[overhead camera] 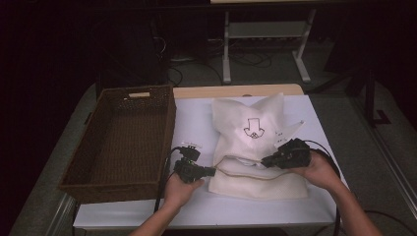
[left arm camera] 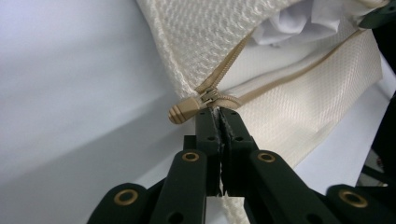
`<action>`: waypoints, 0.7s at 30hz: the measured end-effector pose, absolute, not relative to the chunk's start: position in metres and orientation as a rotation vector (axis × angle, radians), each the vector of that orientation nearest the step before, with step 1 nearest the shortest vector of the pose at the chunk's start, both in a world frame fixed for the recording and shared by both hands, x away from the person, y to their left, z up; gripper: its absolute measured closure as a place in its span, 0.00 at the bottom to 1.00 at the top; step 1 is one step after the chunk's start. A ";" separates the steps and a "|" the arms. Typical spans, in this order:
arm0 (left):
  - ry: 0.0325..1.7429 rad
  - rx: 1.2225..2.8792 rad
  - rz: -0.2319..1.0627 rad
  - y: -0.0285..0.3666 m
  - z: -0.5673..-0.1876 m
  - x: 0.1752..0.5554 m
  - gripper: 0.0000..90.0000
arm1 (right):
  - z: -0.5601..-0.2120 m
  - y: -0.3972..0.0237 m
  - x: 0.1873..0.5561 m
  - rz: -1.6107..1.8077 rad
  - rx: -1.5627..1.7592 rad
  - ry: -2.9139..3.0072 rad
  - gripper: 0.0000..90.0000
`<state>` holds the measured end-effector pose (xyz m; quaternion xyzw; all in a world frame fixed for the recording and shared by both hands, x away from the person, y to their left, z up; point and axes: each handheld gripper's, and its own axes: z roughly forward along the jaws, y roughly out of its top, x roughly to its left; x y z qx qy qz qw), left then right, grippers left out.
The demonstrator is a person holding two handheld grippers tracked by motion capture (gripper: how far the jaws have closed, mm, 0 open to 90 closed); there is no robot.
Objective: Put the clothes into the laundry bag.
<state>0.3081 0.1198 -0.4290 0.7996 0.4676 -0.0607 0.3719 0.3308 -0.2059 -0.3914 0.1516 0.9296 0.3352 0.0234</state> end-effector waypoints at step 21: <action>1.209 2.023 -0.157 0.132 -0.441 0.281 0.99 | -0.415 -0.224 0.320 1.088 0.522 2.953 0.73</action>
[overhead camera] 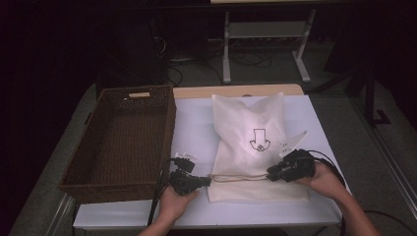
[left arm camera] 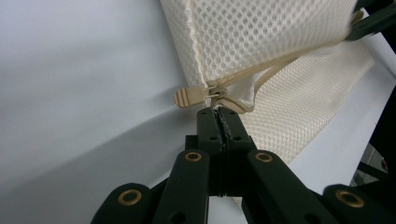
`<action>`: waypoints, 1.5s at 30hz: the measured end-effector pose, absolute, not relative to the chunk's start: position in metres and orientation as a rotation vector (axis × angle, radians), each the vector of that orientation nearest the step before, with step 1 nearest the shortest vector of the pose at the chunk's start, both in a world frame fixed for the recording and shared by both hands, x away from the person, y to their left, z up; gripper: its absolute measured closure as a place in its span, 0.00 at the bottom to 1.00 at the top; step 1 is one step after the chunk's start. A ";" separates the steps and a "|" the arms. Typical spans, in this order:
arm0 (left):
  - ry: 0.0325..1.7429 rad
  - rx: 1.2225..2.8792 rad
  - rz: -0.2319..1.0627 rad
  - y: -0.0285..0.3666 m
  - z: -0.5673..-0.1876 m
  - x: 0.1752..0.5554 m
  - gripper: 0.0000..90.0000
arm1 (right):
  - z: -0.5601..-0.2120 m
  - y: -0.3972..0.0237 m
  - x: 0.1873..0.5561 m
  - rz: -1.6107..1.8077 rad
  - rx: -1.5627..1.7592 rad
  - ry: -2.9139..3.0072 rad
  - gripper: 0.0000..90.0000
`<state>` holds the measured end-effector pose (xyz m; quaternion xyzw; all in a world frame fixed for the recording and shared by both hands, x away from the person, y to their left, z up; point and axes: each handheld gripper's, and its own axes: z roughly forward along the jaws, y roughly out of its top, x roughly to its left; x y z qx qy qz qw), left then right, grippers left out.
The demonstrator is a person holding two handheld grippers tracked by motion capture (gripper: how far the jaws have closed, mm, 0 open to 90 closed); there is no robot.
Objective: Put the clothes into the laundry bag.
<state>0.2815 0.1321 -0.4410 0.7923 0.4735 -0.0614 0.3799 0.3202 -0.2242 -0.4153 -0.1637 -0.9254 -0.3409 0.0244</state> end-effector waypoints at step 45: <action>1.001 2.000 0.102 0.126 -0.411 0.291 0.40 | -0.388 -0.259 0.319 -1.334 -0.844 -2.861 0.37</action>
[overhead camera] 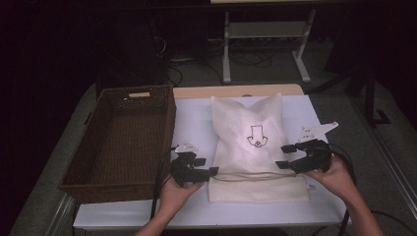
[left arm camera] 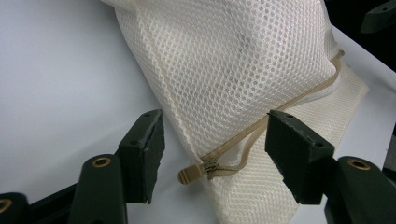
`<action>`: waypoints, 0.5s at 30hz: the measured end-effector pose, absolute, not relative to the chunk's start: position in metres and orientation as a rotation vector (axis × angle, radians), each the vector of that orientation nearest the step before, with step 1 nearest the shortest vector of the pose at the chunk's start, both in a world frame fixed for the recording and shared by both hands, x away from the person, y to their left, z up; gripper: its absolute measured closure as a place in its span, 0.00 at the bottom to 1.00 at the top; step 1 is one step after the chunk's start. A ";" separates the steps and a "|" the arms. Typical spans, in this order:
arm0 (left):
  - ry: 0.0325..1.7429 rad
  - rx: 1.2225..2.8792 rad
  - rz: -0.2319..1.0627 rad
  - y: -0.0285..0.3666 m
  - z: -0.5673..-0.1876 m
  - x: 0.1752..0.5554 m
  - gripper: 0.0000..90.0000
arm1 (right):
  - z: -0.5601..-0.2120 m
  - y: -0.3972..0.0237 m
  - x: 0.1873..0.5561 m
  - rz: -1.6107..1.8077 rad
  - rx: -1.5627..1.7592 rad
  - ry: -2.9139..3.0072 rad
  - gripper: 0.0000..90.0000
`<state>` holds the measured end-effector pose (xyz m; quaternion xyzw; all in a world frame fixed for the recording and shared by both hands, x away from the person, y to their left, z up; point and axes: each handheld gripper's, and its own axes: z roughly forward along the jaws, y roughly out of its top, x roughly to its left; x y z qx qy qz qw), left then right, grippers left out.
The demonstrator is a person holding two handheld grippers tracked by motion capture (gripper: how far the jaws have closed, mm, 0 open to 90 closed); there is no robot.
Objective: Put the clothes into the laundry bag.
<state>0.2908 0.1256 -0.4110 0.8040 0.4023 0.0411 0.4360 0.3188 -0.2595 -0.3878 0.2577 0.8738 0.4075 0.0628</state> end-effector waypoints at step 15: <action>0.934 2.040 0.128 0.123 -0.416 0.278 0.33 | -0.404 -0.284 0.301 1.258 0.889 2.596 0.25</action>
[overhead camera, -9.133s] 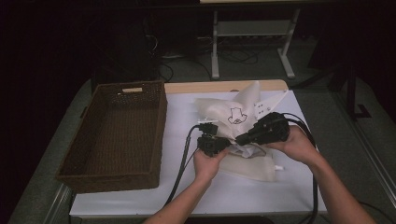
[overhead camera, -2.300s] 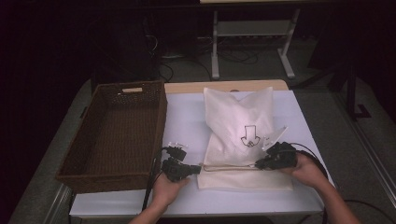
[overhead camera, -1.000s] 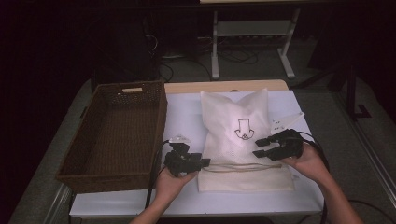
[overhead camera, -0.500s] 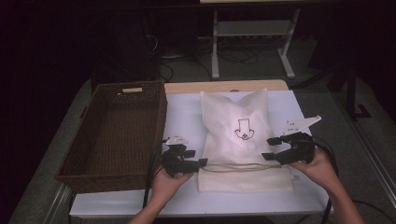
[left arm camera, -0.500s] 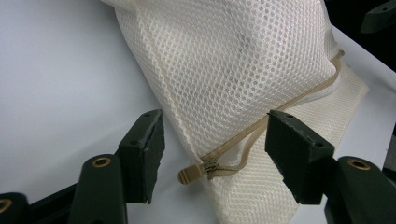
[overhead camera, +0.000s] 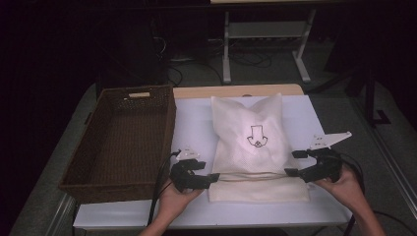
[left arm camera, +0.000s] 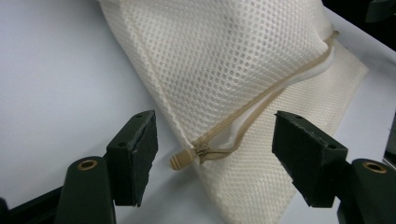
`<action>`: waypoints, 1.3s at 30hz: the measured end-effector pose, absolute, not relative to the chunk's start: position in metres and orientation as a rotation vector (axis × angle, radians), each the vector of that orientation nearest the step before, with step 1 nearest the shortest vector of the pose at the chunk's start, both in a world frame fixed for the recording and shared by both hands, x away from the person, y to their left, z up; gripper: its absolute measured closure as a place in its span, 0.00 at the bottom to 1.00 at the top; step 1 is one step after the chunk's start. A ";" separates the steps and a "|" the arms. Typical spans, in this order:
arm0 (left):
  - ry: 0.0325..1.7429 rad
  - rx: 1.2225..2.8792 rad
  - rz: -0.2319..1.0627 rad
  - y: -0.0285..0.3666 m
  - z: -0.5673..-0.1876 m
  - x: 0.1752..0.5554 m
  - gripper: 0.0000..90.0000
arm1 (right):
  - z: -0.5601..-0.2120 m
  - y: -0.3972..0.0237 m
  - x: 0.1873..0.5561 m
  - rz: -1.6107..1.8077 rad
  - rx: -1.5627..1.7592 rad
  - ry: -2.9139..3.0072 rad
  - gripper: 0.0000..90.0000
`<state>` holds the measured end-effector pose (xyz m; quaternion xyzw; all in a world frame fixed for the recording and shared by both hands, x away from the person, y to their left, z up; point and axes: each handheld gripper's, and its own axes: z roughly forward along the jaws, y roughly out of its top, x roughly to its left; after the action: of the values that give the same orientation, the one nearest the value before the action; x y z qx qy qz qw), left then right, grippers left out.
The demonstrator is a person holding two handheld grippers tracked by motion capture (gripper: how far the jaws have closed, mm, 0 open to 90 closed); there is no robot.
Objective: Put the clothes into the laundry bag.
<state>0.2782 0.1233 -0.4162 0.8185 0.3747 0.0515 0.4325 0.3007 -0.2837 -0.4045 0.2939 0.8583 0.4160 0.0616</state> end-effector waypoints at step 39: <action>0.782 2.097 0.196 0.130 -0.435 0.236 0.14 | -0.436 -0.312 0.243 1.229 1.050 2.471 0.16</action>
<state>0.2356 0.1305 -0.4353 0.8414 0.3137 0.0787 0.4329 0.2434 -0.3116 -0.4364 0.3539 0.8331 0.4145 0.0942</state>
